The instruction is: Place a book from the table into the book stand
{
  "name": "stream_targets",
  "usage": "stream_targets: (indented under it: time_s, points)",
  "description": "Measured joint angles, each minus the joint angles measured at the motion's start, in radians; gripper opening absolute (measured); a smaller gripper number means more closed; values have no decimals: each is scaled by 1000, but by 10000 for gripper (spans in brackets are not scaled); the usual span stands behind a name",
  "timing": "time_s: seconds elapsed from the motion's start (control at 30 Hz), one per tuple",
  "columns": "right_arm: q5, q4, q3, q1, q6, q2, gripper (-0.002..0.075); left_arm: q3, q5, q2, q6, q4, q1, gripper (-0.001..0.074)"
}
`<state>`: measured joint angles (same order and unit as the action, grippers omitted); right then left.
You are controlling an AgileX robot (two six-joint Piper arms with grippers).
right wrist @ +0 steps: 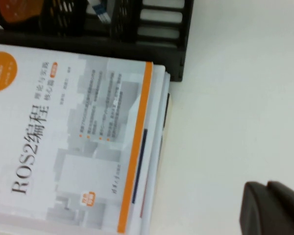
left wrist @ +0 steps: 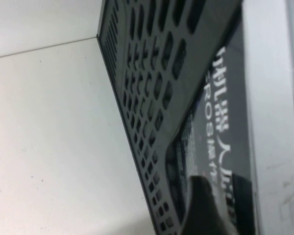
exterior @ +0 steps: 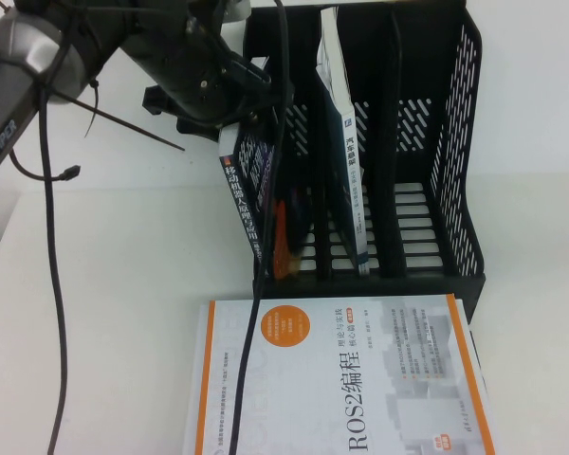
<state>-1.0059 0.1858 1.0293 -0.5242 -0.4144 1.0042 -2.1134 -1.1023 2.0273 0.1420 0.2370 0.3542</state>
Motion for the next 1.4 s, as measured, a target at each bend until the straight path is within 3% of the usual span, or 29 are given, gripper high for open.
stream_targets:
  time_s: [0.27, 0.47, 0.7, 0.87, 1.03, 1.2, 1.4]
  points:
    - [-135, 192, 12, 0, -53, -26, -3, -2, -8, -15, -3, -11, 0, 393]
    - [-227, 317, 45, 0, -78, -140, -3, -2, 61, -107, -5, -27, -4, 249]
    - [-227, 326, 48, 0, -82, -291, -3, -2, 174, -246, 22, -27, -10, 49]
    - [-227, 309, 48, 0, -82, -348, -3, 28, 238, -346, 28, -27, -10, 6]
    - [-227, 299, 48, 0, -82, -384, -3, 252, 449, -503, 51, -23, -10, 1]
    - [-217, 295, -25, 0, -82, -422, -3, 624, 754, -710, 57, -23, -10, 1]
    - [-34, 293, -233, 0, -82, -502, -3, 1030, 1031, -911, 52, -19, -12, 1]
